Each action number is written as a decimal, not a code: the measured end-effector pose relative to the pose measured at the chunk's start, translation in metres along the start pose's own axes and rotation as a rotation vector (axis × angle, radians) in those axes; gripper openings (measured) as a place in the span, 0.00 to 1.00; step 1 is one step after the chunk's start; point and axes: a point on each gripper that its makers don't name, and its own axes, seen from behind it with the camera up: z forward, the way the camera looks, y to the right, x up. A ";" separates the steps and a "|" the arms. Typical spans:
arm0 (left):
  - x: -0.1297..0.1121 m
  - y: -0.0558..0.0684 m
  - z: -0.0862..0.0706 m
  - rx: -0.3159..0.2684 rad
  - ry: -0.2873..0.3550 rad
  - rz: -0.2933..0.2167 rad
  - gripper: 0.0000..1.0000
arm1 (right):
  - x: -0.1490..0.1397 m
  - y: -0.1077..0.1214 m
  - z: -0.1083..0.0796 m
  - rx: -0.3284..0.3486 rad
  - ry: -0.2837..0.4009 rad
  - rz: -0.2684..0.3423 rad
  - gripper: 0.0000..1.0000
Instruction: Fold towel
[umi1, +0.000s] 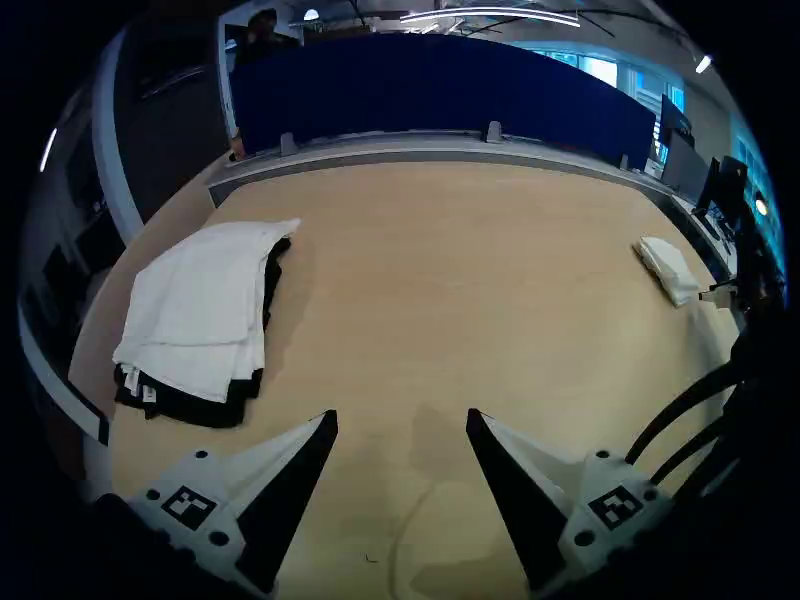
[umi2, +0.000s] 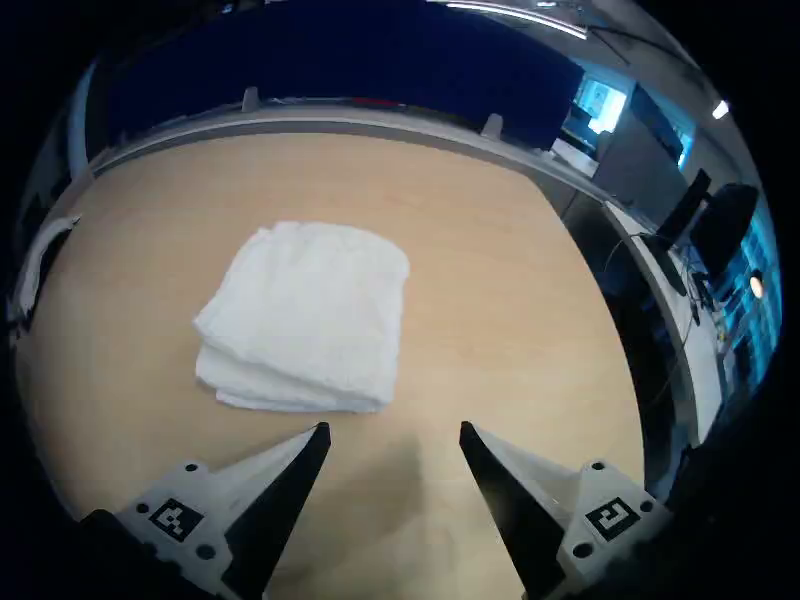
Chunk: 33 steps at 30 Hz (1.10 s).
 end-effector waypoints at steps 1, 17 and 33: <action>0.000 0.000 0.000 -0.001 0.002 -0.001 0.96 | 0.005 -0.002 -0.001 0.002 0.021 0.001 1.00; 0.022 0.006 0.008 -0.018 0.075 -0.016 0.96 | 0.160 -0.059 -0.107 0.126 0.730 0.154 1.00; 0.087 0.010 0.013 -0.026 0.327 -0.039 0.96 | 0.178 -0.089 -0.152 0.138 0.820 0.166 1.00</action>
